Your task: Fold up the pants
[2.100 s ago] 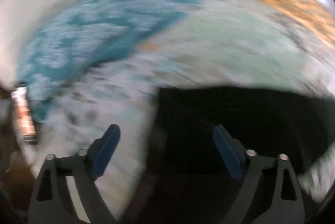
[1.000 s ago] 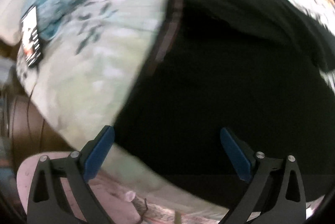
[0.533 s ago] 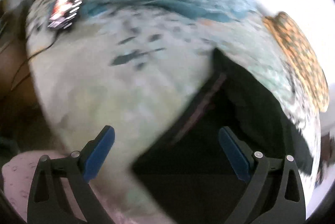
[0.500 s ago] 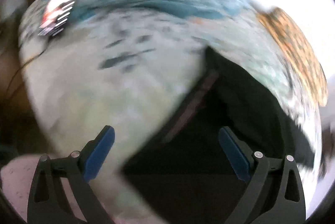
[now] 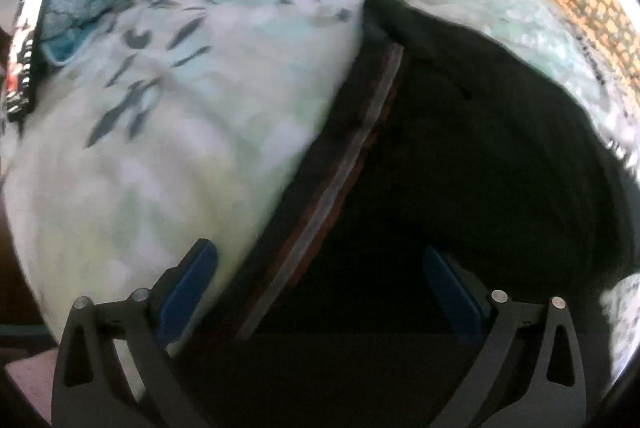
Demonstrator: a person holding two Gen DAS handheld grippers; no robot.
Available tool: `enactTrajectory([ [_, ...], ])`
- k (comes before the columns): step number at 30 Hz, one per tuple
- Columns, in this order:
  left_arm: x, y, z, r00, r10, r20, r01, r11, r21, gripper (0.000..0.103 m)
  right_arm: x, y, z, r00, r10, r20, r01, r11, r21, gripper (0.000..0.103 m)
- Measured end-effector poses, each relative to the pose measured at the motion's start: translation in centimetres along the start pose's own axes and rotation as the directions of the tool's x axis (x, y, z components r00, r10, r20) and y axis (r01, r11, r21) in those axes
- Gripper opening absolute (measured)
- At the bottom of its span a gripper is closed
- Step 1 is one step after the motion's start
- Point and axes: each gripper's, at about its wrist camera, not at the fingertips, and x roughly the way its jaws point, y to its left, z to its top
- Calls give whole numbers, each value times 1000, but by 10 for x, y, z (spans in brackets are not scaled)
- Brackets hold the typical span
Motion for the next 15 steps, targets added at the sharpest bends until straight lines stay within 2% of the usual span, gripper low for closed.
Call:
enactTrajectory([
  [2,-13,7,-2,1000,-5,14,5,1000,-27,100,1,0,1,1000,2,-8,-2,1000,1,103],
  [5,-43,8,-8,991,-86,106,92,994,-52,100,3,0,4,1000,2,-26,-1,1000,7,103],
  [8,-71,-20,-18,975,-123,183,117,992,45,100,3,0,3,1000,-3,-20,3,1000,6,103],
  [11,-87,-57,-20,962,-183,203,155,977,147,101,2,0,1,1000,-5,-6,5,1000,3,103],
  [13,-89,-84,-16,961,-204,187,165,965,202,101,2,1,1,1000,-8,-1,8,1000,1,103],
  [15,-84,-107,-6,966,-188,176,144,961,238,101,2,1,1,1000,-9,3,9,1000,0,103],
])
